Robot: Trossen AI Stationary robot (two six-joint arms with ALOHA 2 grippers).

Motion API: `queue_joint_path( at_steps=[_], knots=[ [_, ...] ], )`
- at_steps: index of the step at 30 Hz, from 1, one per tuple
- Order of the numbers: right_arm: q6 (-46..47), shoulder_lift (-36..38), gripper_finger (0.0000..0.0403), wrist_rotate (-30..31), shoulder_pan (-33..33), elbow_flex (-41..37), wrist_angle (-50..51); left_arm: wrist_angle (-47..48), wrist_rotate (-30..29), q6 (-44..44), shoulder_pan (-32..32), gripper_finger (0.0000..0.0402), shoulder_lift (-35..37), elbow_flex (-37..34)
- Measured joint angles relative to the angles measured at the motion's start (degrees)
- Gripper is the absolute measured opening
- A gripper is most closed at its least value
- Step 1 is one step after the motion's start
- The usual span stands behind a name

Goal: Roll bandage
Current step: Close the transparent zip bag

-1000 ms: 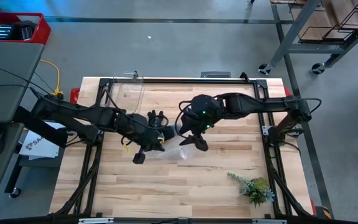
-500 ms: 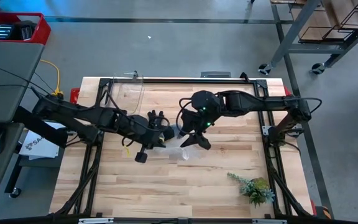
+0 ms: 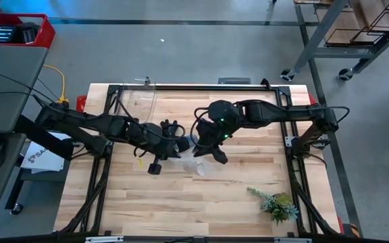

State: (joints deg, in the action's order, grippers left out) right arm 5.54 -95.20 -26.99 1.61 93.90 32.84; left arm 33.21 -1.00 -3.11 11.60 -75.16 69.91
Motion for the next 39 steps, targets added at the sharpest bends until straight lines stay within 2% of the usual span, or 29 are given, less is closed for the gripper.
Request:
queue_joint_path(
  at_steps=[3, 5, 12, 18, 23, 29, 39],
  knots=[
    [0.0, 0.0, 0.0019, 0.0, 0.0, 0.0, -0.3, 0.0, -1.0, 0.4, 0.0, 0.0, 0.0, 0.0],
    [0.1, 0.0, 0.0007, 0.5, 0.0, 0.0, 0.0, 0.1, -1.2, 1.8, 0.0, 0.0, 0.0, 0.0],
    [-0.3, 0.0, 0.0001, 5.0, 0.2, 0.0, 3.2, 0.0, -2.6, 7.8, 0.0, 0.0024, 0.3, 0.0],
    [-0.4, 0.0, 0.0001, 10.3, -0.5, 0.0, 4.4, 3.4, 0.0, 10.8, 0.8, 0.0084, 0.3, 0.0],
    [-1.2, 0.0, 0.0, 14.5, -0.5, 0.0, 5.7, 6.3, 0.0, 12.7, 1.8, 0.0138, 0.4, 0.0],
    [-1.6, 0.0, 0.0, 19.2, -0.1, 0.0, 5.9, -0.3, -4.2, 15.0, 1.1, 0.0179, 1.5, 0.0],
    [-4.5, 0.0, 0.0, 22.5, 0.5, 0.0, 5.7, -6.7, -7.4, 8.5, -5.3, 0.021, -0.2, 0.0]
  ],
)
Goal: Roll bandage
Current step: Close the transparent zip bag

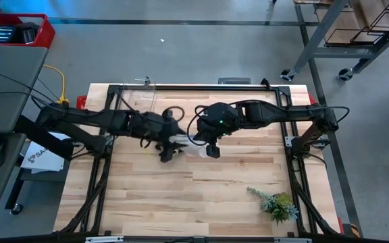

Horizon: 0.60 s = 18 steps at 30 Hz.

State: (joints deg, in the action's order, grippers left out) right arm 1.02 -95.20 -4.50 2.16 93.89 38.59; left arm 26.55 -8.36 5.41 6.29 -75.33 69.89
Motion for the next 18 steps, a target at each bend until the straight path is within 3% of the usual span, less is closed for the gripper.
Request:
queue_joint_path(
  at_steps=[7, 12, 18],
  knots=[
    [-2.6, 0.0, 0.0, 0.0, 0.2, 0.0, 0.0, 2.1, 2.9, -5.8, -2.1, 0.0212, -0.9, 2.4],
    [-3.0, 0.0, 0.0, 0.0, 0.2, 0.0, 0.1, 2.3, 9.7, -5.1, -3.0, 0.0212, -4.3, 3.9],
    [-3.0, 0.0, 0.0, 0.0, 0.2, 0.0, 0.2, 2.1, 9.3, -5.3, -3.7, 0.0212, -7.5, 6.6]
  ],
)
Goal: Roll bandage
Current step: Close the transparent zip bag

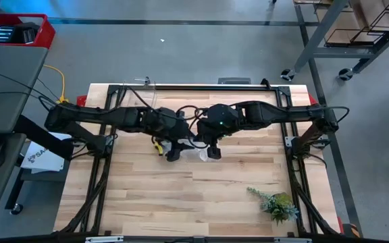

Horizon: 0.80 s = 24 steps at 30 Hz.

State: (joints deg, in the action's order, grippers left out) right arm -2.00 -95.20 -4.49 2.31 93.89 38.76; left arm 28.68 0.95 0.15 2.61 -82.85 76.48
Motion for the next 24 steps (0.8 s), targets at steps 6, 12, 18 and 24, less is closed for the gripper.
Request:
queue_joint_path(
  at_steps=[6, 12, 18, 24],
  knots=[
    [-1.0, 0.0, 0.0, 0.0, 0.0, 0.0, 0.2, 1.9, -0.2, -3.4, -0.1, 0.0171, 0.0, 0.5],
    [-1.0, 0.0, 0.0, 0.0, 0.0, 0.0, 0.2, 2.4, -0.7, -3.8, -0.1, 0.0078, -0.1, 0.5],
    [-0.6, 0.0, 0.0, 0.0, 0.0, 0.0, 0.1, 2.9, -0.5, -3.6, -0.3, 0.0007, -0.1, 0.5],
    [0.5, 0.0, 0.0, 0.1, -0.1, 0.9, 1.0, 6.6, -3.3, -2.3, 0.1, 0.0001, 0.3, 0.7]
  ],
)
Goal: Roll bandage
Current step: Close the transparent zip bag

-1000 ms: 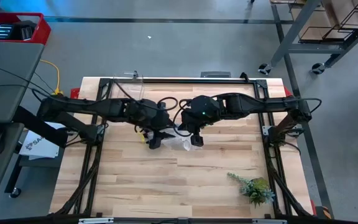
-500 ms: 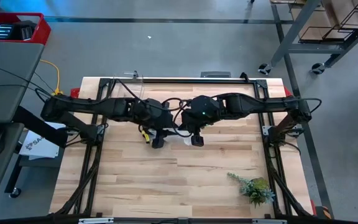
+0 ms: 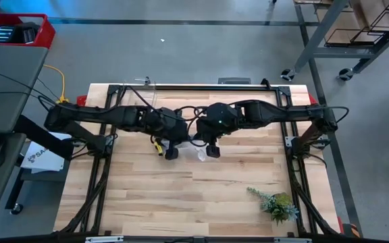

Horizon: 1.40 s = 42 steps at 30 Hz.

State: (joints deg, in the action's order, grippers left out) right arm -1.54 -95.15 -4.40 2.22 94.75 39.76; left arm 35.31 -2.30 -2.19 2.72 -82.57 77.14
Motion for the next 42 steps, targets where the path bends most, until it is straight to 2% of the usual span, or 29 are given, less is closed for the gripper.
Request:
queue_joint_path(
  at_steps=[4, 6, 12, 18, 22, 29, 32, 36, 42],
  knots=[
    [-1.4, 0.0, 0.0, -0.1, 0.1, 2.9, 3.3, 0.3, -0.2, 0.5, 0.6, 0.0001, 0.1, 0.1],
    [-1.6, 0.4, 0.0001, -0.1, 0.1, 4.4, 4.9, 3.4, -0.4, 0.5, 0.9, 0.0001, 0.1, -0.4],
    [-3.1, 0.4, 0.0001, 2.3, 0.1, 10.3, 12.3, 2.3, -2.7, 0.5, 1.1, 0.0001, 0.1, -0.2],
    [3.8, 0.5, 0.0003, 5.4, 0.1, 13.3, 13.2, -2.4, -2.8, 0.5, 1.1, 0.0, 0.0, -0.2],
    [6.7, 0.5, 0.004, 4.4, 0.1, 13.3, 13.3, -2.2, -3.6, 0.1, 1.1, 0.0, 0.1, 0.4],
    [7.6, 0.1, 0.0174, 5.1, 0.3, 13.2, 11.8, -2.2, -6.2, -3.9, 1.1, 0.0, 0.4, 4.8],
    [5.7, 0.1, 0.0213, 4.9, 0.3, 13.2, 11.8, -1.9, -7.0, -4.6, 1.1, 0.0, 0.4, 5.7],
    [7.2, -0.1, 0.0222, 3.3, 0.0, 13.2, 11.9, -2.2, -7.5, -5.1, 1.1, 0.0, 0.4, 5.9],
    [8.5, -1.6, 0.0185, 4.0, 0.0, 13.2, 11.4, -2.4, -7.5, -5.2, 1.1, 0.0, 0.3, 5.9]
  ],
)
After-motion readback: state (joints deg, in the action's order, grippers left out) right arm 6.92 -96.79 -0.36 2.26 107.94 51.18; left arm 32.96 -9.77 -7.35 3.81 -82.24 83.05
